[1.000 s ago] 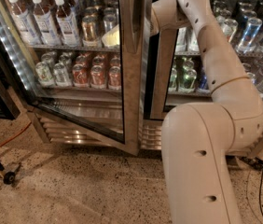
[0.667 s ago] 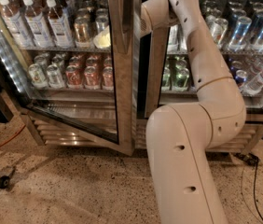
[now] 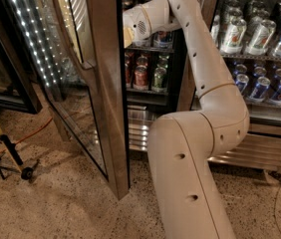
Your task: Open left fridge door
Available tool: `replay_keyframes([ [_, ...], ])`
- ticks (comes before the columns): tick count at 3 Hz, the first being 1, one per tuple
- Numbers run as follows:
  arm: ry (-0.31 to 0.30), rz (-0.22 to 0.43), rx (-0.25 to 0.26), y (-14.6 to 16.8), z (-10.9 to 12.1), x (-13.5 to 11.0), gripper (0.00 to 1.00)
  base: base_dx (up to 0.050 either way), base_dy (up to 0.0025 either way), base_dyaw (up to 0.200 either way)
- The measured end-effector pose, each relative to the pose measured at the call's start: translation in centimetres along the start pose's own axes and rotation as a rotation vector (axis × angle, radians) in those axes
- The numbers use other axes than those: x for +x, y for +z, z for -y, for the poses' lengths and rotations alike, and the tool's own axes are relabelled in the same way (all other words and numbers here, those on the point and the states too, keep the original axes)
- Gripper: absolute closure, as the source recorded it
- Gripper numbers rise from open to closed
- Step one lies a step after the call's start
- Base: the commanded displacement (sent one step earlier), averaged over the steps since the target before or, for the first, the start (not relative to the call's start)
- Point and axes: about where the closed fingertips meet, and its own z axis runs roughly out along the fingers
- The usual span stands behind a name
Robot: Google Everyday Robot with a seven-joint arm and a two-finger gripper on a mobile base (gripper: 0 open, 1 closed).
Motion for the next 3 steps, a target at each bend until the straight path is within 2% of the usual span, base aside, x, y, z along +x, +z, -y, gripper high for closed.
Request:
replay_keyframes([
  [1,0.000,0.000,0.000,0.00,0.00,0.00,1.00,0.000,0.00000,0.000],
  [2,0.000,0.001,0.001,0.01,0.03,-0.02,1.00,-0.029,-0.00240,0.164],
  [3,0.000,0.001,0.001,0.01,0.03,-0.02,1.00,0.000,0.00000,0.000],
])
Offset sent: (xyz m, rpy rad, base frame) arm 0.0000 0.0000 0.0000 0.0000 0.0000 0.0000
